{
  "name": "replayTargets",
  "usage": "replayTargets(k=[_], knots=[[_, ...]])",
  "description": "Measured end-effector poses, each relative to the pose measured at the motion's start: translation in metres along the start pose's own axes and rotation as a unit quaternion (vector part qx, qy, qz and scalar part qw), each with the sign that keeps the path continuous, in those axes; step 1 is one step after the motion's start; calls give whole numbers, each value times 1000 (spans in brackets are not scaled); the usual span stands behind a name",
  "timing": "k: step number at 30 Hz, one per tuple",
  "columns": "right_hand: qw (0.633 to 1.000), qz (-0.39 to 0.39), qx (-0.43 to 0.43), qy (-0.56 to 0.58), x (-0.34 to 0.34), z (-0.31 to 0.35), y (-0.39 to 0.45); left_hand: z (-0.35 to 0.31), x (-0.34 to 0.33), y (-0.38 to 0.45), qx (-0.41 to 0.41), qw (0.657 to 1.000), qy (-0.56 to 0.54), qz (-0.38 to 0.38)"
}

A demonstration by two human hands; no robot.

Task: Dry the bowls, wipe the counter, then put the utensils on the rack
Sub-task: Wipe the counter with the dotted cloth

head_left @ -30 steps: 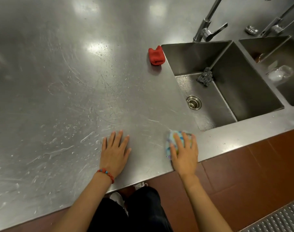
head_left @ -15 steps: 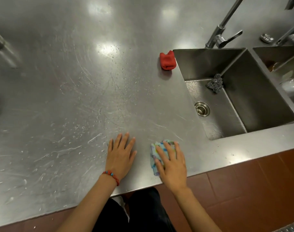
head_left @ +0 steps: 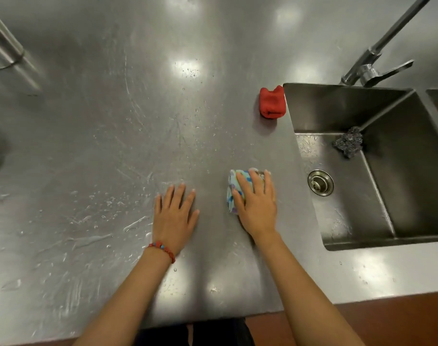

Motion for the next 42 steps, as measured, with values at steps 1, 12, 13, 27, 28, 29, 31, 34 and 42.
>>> replayTargets(k=[1,12,13,27,28,29,31,34,42], knots=[[1000,-11,23,-2,1,6,-8,0,-2,0,-1,1000,7,3],[1000,-8,14,-16,-5,-3,152,7,-12,6,17,998,47,33],[1000,-3,13,-16,-6,-1,157,8,-12,7,20,998,47,34],[988,-8,149,27,-19,66,188,55,26,56,118,993,17,-2],[993,-6,120,19,-20,69,205,57,24,58,121,992,22,4],[994,-3,108,12,-22,74,212,58,23,58,122,992,26,6],[989,3,146,10,-25,89,198,59,22,58,125,992,27,8],[952,-11,303,34,-25,116,127,60,21,57,131,991,32,12],[966,-5,257,15,-23,109,265,65,19,60,140,989,42,15]])
Point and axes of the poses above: each hand's wrist, its own y-axis towards the middle knuckle, its own x-axis out of the back of the hand, z = x × y, the point moved 10 cm from there along y, towards the middle knuckle, and after that the axes turned 6 degrees about -y, right-handed, at the moved point
